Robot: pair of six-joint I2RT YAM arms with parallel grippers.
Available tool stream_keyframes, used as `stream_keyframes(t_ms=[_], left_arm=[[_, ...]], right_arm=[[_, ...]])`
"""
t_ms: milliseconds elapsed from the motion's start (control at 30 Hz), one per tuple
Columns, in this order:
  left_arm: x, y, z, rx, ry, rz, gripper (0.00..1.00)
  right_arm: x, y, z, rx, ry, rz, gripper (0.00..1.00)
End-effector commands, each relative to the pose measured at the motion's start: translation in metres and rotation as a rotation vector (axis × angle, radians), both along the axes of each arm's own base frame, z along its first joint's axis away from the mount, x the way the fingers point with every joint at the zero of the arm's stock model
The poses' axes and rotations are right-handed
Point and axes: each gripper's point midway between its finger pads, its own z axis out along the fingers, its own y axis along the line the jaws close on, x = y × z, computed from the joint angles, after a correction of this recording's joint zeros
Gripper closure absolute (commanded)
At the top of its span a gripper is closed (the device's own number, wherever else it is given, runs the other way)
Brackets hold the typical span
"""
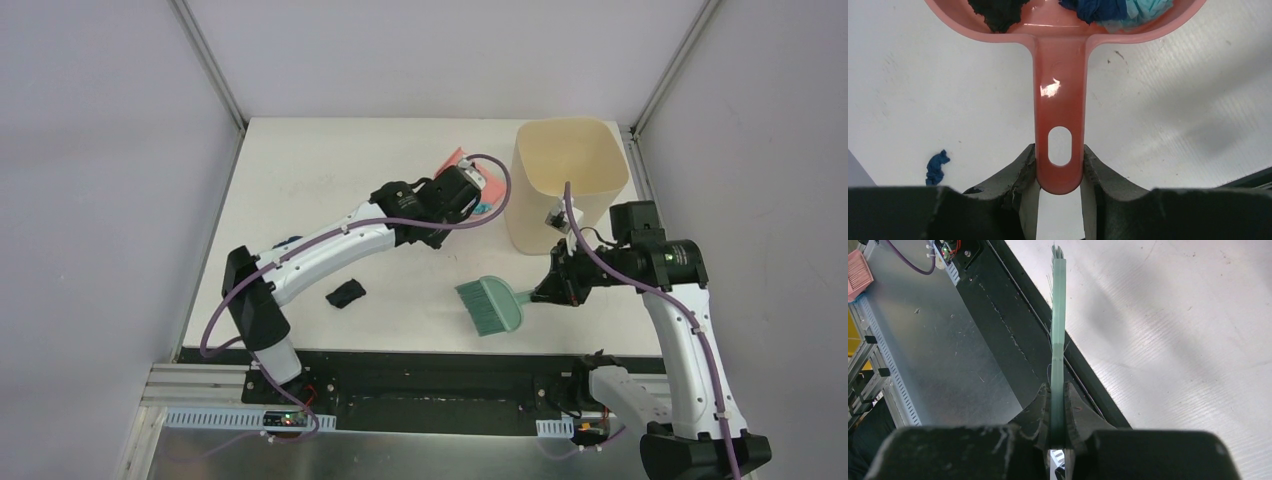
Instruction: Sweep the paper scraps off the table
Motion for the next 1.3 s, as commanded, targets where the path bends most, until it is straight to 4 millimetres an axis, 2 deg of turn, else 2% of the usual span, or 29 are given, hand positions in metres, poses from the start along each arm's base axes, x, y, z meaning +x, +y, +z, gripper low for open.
stream_keyframes(t_ms=[0,367,567,733,900,1100,1267], left_arm=[[0.022,-0.009,0.035,-0.024,-0.092,0.012,1.00],[0.044,-0.025,0.065,-0.072,-0.153,0.047,1.00],[0.044,-0.029,0.059,-0.066,-0.130,0.038,1.00],[0.039,-0.022,0.049,-0.052,-0.107,0.052,1.00],[0.038,-0.009,0.048,-0.074,-0.112,0.088,1.00],[0.039,0.001,0.069,-0.167,-0.170,0.118,1.00],[0.040,-0.002,0.084,-0.259,-0.220,0.107,1.00]], right_arm=[[-0.001,0.002,0.017,0.019,-0.079,0.019,1.00],[0.001,0.004,0.016,0.031,-0.072,0.021,1.00],[0.002,0.004,0.015,0.030,-0.072,0.018,1.00],[0.003,0.004,0.015,0.030,-0.069,0.017,1.00],[0.004,0.005,0.014,0.032,-0.060,0.018,1.00],[0.005,0.004,0.013,0.029,-0.054,0.014,1.00],[0.006,0.004,0.012,0.028,-0.052,0.012,1.00]])
